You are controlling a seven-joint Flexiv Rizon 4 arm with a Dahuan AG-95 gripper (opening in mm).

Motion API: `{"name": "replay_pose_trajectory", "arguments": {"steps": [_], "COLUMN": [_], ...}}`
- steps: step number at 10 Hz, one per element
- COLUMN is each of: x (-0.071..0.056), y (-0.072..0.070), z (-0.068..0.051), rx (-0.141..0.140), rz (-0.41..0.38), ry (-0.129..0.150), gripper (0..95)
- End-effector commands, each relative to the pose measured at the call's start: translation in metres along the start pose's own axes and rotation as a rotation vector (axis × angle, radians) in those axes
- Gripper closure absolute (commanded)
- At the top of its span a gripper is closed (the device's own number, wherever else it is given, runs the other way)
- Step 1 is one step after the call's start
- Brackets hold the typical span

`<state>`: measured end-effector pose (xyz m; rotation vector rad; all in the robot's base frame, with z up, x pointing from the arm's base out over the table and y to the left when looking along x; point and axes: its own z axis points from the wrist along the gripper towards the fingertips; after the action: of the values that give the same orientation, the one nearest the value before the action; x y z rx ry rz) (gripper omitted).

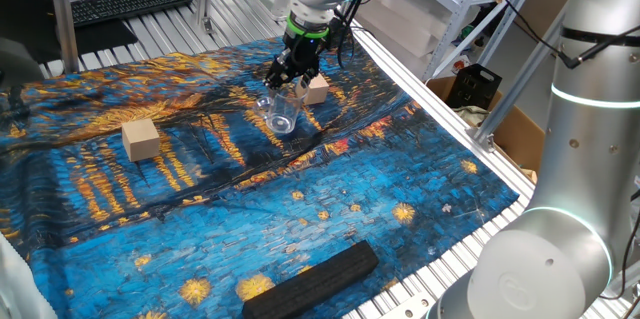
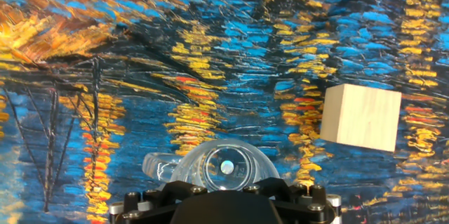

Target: Pick up the cup

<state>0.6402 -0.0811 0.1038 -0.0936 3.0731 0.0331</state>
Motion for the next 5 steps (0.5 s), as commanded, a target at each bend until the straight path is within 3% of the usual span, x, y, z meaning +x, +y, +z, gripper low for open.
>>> {"name": "replay_pose_trajectory", "arguments": {"steps": [1, 2, 5], "x": [-0.001, 0.0, 0.013], "y": [0.002, 0.003, 0.023], "z": [-0.012, -0.014, -0.053], "rx": [-0.006, -0.004, -0.001], "rz": [0.006, 0.006, 0.029], "ry": [0.026, 0.026, 0.032], "gripper": [95.0, 95.0, 95.0]}}
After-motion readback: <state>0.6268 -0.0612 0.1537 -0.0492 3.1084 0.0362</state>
